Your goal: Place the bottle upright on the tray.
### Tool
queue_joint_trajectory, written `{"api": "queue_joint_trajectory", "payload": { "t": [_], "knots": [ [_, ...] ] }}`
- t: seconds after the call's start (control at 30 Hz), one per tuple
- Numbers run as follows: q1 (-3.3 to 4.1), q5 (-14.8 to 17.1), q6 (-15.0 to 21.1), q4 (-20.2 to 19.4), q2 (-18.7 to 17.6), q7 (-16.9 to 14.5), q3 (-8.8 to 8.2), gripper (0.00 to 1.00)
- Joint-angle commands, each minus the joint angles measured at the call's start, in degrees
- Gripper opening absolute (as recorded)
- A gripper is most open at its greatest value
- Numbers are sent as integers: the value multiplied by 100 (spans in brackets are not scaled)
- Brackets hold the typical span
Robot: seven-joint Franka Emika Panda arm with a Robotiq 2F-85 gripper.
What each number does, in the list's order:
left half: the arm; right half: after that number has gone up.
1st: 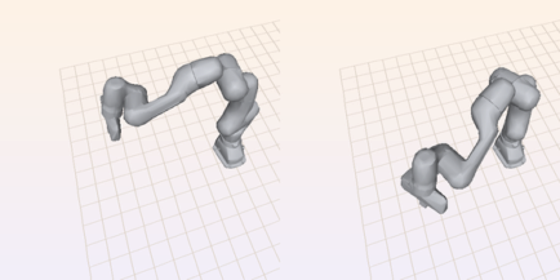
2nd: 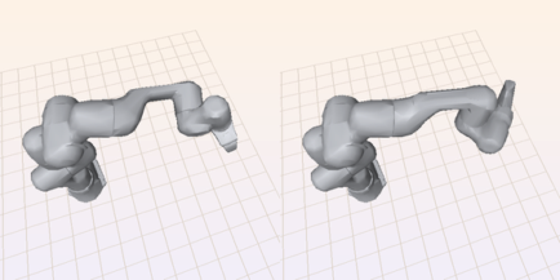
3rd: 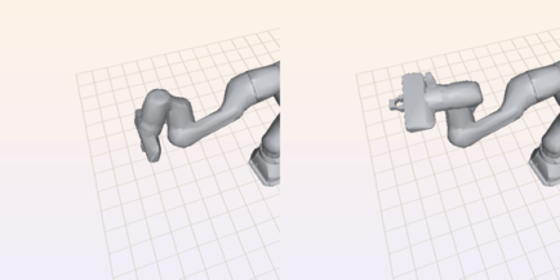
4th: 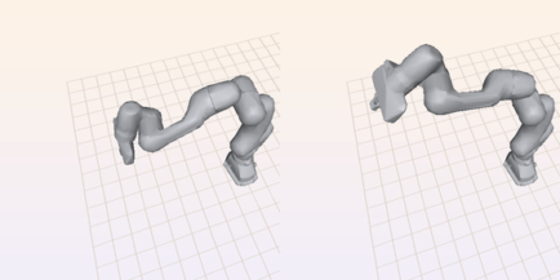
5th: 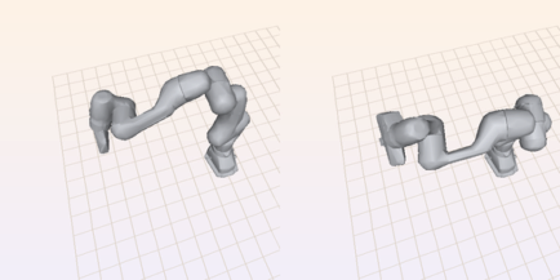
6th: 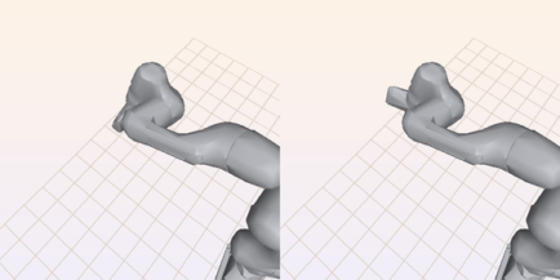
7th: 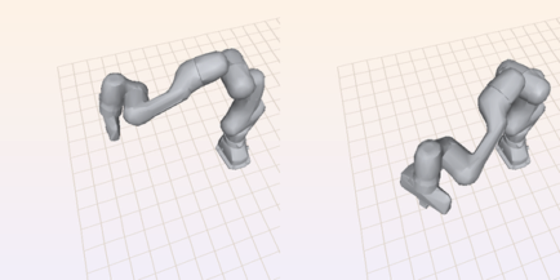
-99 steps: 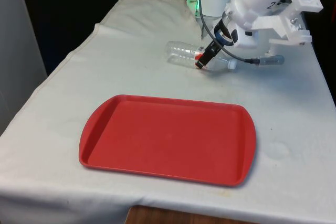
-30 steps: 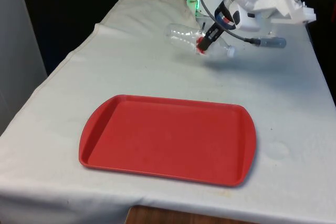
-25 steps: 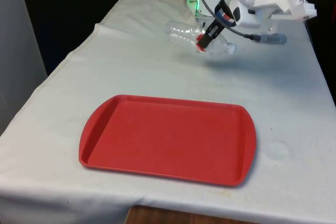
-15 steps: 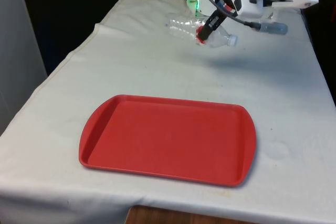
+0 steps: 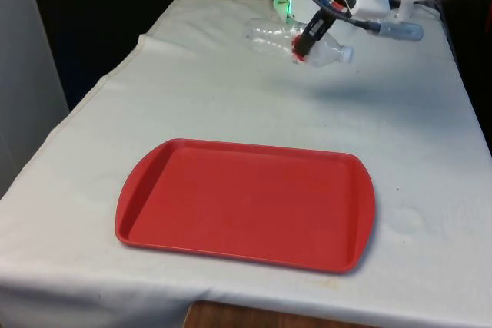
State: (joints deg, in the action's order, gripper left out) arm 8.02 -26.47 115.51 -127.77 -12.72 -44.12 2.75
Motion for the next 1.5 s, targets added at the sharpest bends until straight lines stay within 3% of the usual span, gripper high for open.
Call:
{"api": "queue_joint_trajectory", "payload": {
  "t": [0.0,0.43,0.67,0.93,1.27,1.47],
  "knots": [
    [-23,74,97,-17,6,-63,6,34],
    [-57,418,367,6,-6,-367,-29,34],
    [-40,384,212,57,46,-395,-34,34],
    [-34,424,-264,138,476,-584,-11,34],
    [-34,464,-470,223,647,-699,0,34],
    [-46,567,-384,269,722,-819,-17,34]
  ]
}}
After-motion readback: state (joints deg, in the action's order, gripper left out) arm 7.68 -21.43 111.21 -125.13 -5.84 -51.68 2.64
